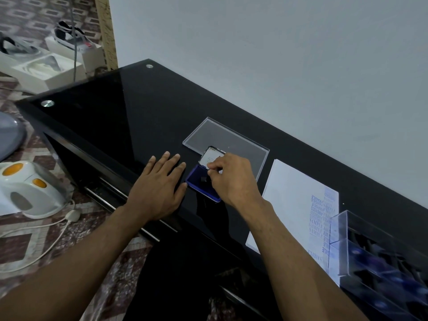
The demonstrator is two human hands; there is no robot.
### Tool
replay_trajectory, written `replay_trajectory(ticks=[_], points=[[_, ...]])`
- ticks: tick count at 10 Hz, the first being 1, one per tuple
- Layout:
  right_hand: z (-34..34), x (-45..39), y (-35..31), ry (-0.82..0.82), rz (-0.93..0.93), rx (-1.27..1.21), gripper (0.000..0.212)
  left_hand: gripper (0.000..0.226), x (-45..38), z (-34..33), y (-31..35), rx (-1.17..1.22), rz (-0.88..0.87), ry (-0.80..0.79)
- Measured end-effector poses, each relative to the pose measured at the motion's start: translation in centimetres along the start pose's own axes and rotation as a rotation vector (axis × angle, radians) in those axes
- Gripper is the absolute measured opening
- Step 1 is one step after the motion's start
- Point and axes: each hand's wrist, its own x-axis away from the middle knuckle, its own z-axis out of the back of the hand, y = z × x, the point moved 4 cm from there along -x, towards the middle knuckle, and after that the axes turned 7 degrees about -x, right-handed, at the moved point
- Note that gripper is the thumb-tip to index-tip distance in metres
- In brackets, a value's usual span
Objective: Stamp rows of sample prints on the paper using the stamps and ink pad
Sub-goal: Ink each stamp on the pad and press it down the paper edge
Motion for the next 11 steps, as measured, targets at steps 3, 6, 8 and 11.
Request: replay_trajectory(ticks=[3, 6, 8, 11], points=[[0.0, 0.1, 0.1, -0.04, -0.013, 0.015, 0.023, 0.072, 0.0, -0.3, -0.2, -0.007, -0.001, 0.006], [-0.2, -0.3, 0.2, -0.046, -0.005, 0.019, 0.024, 0.072, 0.0, -0.4, -0.2, -0.008, -0.003, -0.004], [0.3, 0.7, 0.6, 0.028, 0.042, -0.029, 0.022, 0.074, -0.1, 0.1, -0.5, 0.113, -0.013, 0.012], [4.4, 3.5, 5.4, 0.248, -0.024, -0.193, 0.023, 0.069, -1.4, 2.5, 4.6, 0.213, -0.124, 0.07]])
